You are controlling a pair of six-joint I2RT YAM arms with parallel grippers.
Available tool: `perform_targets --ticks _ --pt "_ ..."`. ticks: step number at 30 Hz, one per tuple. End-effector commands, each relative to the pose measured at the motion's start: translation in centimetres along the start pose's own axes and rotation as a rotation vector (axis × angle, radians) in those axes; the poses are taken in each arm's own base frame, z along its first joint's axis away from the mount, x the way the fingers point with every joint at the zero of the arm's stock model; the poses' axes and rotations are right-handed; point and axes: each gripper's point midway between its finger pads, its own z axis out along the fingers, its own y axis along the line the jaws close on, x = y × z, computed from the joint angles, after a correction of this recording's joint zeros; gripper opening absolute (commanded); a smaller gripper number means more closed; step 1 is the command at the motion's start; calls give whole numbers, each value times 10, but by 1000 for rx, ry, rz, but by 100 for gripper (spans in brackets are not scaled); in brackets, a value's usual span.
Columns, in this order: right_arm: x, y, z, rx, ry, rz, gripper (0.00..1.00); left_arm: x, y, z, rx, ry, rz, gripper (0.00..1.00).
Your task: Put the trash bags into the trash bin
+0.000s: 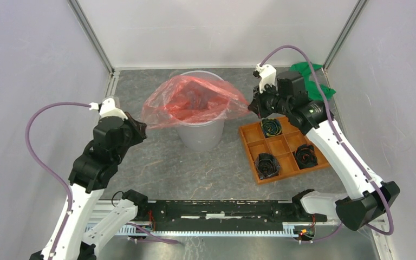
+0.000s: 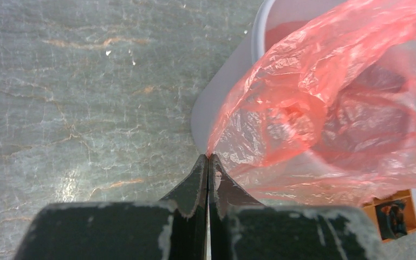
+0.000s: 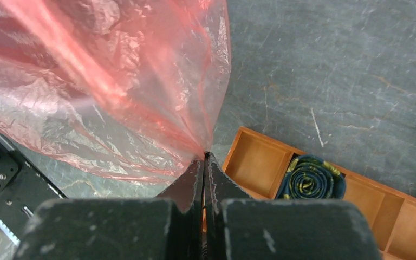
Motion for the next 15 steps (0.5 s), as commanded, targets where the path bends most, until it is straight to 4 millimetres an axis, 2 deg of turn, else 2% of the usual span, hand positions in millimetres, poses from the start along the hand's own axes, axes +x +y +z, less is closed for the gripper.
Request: perform_targets --ticks 1,4,9,11,15 --pt "27 -1 18 -35 56 -17 0 25 7 18 -19 32 -46 2" --pt "42 -3 26 -35 74 -25 0 37 8 26 -18 58 -57 2" --pt "43 -27 37 82 44 -46 0 45 13 39 -56 72 -44 2" --pt "39 -35 47 113 -2 -54 0 41 9 48 -60 63 -39 2" --pt "12 -26 66 45 -92 -63 8 26 -3 69 -61 29 2 2"
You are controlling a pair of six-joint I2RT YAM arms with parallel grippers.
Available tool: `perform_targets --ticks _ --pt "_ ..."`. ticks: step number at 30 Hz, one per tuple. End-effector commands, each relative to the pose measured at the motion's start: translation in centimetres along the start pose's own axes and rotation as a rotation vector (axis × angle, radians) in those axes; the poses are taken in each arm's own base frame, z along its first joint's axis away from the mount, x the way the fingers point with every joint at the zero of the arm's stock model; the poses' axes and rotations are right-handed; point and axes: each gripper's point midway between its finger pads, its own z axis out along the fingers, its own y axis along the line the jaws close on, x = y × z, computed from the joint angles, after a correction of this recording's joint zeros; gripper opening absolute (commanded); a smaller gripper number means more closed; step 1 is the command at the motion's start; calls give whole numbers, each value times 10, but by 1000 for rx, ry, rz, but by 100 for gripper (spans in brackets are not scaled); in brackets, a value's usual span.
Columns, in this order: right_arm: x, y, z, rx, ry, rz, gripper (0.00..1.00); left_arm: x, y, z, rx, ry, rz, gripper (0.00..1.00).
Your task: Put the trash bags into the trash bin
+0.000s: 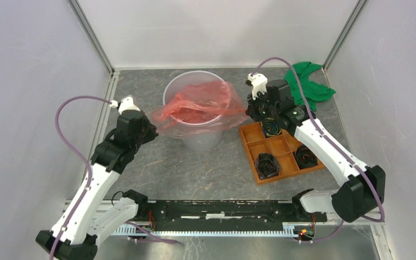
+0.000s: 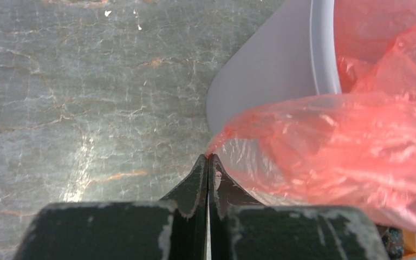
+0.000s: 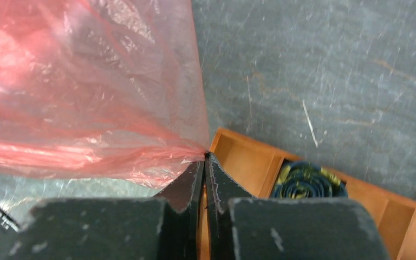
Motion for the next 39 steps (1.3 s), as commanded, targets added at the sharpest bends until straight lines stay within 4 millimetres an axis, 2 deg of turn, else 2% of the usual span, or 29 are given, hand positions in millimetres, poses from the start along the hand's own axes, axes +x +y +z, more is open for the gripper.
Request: perform_targets --ticks 1,5,7,9,11,12,14,17,19,21,26,30,32,36,39 --pt "-56 -4 13 -7 -220 -76 8 -38 -19 17 9 -120 -4 2" --pt "-55 -24 11 105 -267 -98 12 -45 -17 23 -6 -173 3 2" --pt "-54 -20 11 81 -268 -110 26 -41 -25 24 49 -163 -2 2" --pt "-50 -17 6 66 -219 -115 35 -33 -37 23 121 -125 5 2" --pt "-46 -15 -7 131 -143 -137 45 -26 -46 18 183 -96 -2 2" --pt "-42 -14 -16 181 -114 -173 54 -23 -47 15 199 -89 -14 2" --pt "-44 -5 -39 237 -110 -218 67 -19 -48 11 222 -84 -25 2" --pt "-57 3 -70 330 -135 -273 76 -20 -46 7 222 -90 -25 2" --pt "-74 8 -86 392 -146 -319 78 -22 -45 7 217 -99 -21 2" --pt "-90 24 -84 356 -149 -382 79 -24 -45 8 213 -105 -10 2" --pt "-139 112 -65 83 -277 -565 79 -33 -49 6 219 -124 5 2" --pt "-176 160 -47 -106 -324 -562 74 -38 -48 8 195 -126 21 2" --pt "-184 183 -39 -209 -326 -570 72 -36 -47 11 175 -108 29 2" --pt "-186 206 -23 -330 -334 -579 71 -35 -52 13 193 -98 30 2" --pt "-187 202 -10 -340 -335 -544 65 -33 -55 16 202 -86 30 2"
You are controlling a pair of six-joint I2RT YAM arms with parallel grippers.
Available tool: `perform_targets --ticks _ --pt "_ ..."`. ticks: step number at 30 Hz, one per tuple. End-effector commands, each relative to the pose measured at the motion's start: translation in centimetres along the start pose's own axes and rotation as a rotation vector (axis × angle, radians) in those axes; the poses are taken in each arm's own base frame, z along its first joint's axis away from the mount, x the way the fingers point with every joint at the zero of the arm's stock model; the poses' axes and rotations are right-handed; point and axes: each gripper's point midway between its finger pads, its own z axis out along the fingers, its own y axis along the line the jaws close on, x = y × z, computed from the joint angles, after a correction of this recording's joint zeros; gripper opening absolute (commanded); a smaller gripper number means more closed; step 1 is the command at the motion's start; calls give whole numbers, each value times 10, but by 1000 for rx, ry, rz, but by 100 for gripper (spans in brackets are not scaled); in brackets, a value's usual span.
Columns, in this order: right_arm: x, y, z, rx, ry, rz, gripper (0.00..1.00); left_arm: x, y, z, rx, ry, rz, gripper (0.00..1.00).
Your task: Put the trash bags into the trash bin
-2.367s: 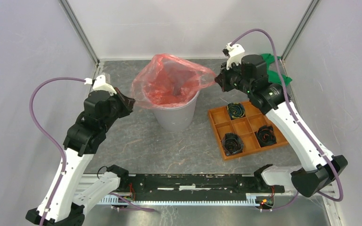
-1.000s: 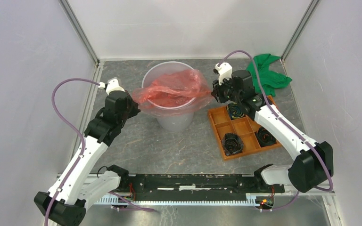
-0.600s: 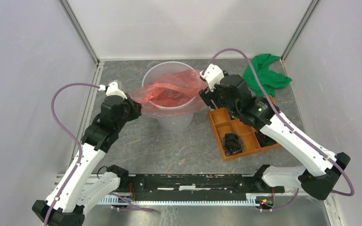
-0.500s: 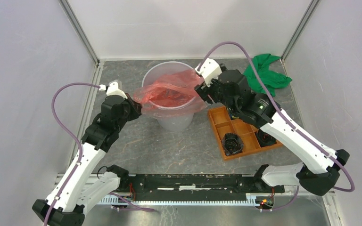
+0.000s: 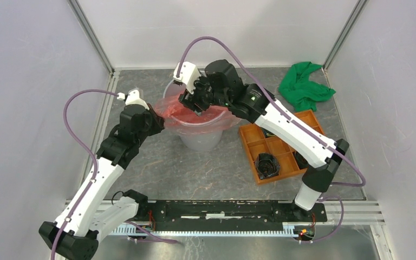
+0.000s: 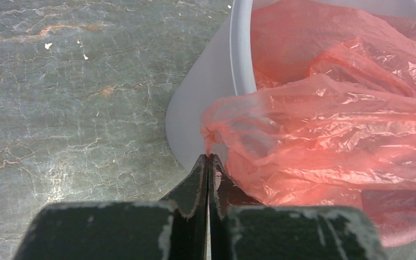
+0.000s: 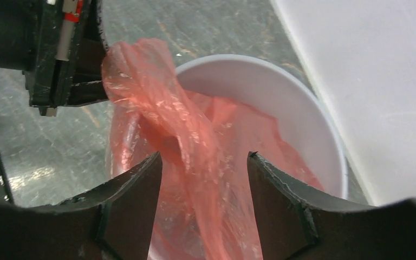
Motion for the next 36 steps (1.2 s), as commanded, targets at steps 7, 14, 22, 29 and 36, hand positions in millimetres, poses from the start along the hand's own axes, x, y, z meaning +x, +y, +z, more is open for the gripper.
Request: perform_targets --ticks 7,14,22,29,36 --pt "-16 -53 7 44 -168 214 17 -10 -7 8 18 -24 37 2" --pt "10 -107 28 -4 -288 358 0 -12 -10 26 15 13 53 2" --pt "20 -129 58 -14 -293 221 15 -15 -10 27 51 33 45 2" --pt "14 -159 80 67 -362 263 19 -22 -6 36 29 5 -12 2" --pt "26 -191 100 217 -392 359 33 -24 -12 61 -3 45 -101 2"
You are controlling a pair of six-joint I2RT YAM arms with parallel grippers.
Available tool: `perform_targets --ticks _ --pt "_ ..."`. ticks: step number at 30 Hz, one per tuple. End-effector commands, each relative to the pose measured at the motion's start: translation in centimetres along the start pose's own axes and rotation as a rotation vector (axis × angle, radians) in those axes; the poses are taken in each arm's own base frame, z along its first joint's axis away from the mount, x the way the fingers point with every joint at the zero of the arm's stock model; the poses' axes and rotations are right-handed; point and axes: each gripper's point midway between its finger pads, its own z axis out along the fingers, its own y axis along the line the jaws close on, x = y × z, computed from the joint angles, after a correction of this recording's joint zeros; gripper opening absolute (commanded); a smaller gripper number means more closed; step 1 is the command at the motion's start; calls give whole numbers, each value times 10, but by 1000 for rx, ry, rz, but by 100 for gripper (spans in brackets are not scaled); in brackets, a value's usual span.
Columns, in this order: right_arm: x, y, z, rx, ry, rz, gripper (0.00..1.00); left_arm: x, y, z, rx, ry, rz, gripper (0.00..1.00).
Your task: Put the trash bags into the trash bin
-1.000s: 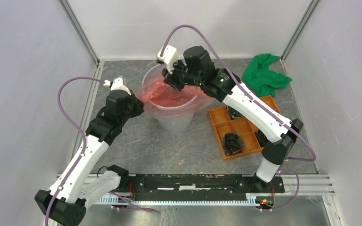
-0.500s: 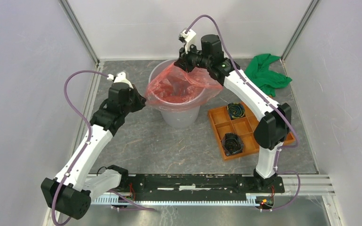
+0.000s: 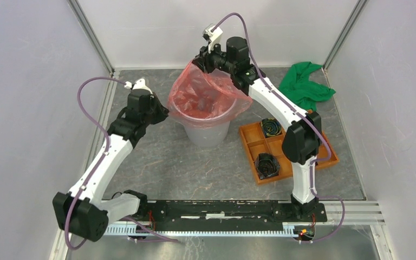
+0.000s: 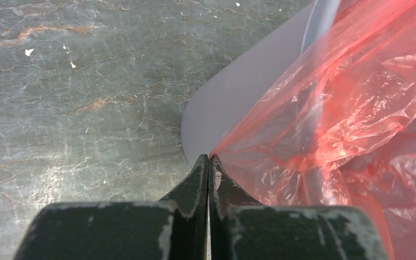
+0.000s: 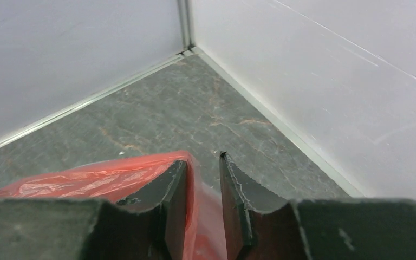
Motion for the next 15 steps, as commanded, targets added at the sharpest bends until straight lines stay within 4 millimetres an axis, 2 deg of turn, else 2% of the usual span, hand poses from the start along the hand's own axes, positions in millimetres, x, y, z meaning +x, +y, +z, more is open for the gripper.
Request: perform_targets --ticks 1,7,15 --pt "-24 -37 11 168 -112 37 34 -20 -17 13 25 -23 -88 2" --pt "-17 -62 16 277 -99 70 37 -17 -18 30 24 1 -122 2" --pt "7 -79 12 341 -35 63 45 -2 -16 47 48 45 -138 2"
